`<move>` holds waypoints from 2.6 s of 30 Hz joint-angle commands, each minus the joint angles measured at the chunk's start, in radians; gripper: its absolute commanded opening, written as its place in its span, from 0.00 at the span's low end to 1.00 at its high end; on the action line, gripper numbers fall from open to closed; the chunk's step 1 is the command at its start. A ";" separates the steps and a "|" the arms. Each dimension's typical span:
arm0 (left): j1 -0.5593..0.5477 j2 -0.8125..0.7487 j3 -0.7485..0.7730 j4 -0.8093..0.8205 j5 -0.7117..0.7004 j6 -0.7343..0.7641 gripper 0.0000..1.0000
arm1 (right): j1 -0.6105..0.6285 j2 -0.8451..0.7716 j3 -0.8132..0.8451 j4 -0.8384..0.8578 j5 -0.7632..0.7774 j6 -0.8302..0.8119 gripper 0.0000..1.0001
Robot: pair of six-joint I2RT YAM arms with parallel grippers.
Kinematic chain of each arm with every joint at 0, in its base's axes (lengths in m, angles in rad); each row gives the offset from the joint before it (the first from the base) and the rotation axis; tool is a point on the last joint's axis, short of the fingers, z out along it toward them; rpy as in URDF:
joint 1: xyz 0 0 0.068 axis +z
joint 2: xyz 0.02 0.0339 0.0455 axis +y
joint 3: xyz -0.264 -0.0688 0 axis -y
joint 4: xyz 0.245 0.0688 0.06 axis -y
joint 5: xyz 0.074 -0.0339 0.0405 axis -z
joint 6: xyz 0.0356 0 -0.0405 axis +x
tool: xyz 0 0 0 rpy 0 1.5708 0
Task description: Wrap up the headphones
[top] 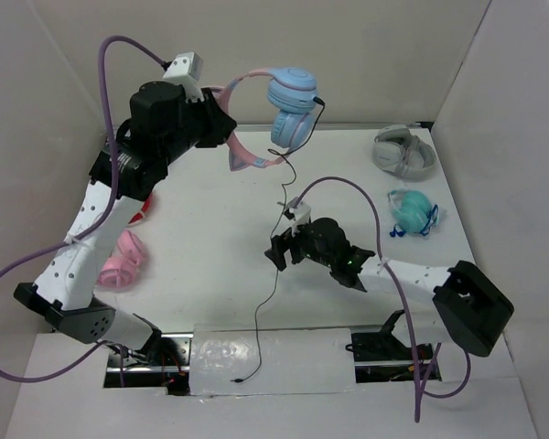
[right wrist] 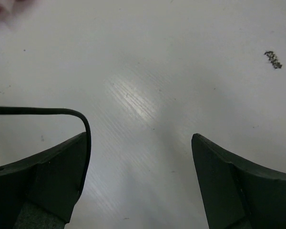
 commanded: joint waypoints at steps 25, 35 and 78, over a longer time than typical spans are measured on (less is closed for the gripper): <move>0.332 0.094 -0.132 0.024 0.109 -0.089 0.00 | -0.405 -0.654 -0.151 -0.305 0.158 0.336 0.00; 0.455 0.062 -0.233 0.051 0.000 -0.086 0.00 | -0.615 -0.719 -0.059 -0.627 0.279 0.434 0.00; -0.174 0.115 -0.334 -0.059 -0.287 -0.261 0.00 | -0.010 0.077 0.645 -0.913 0.742 0.752 0.80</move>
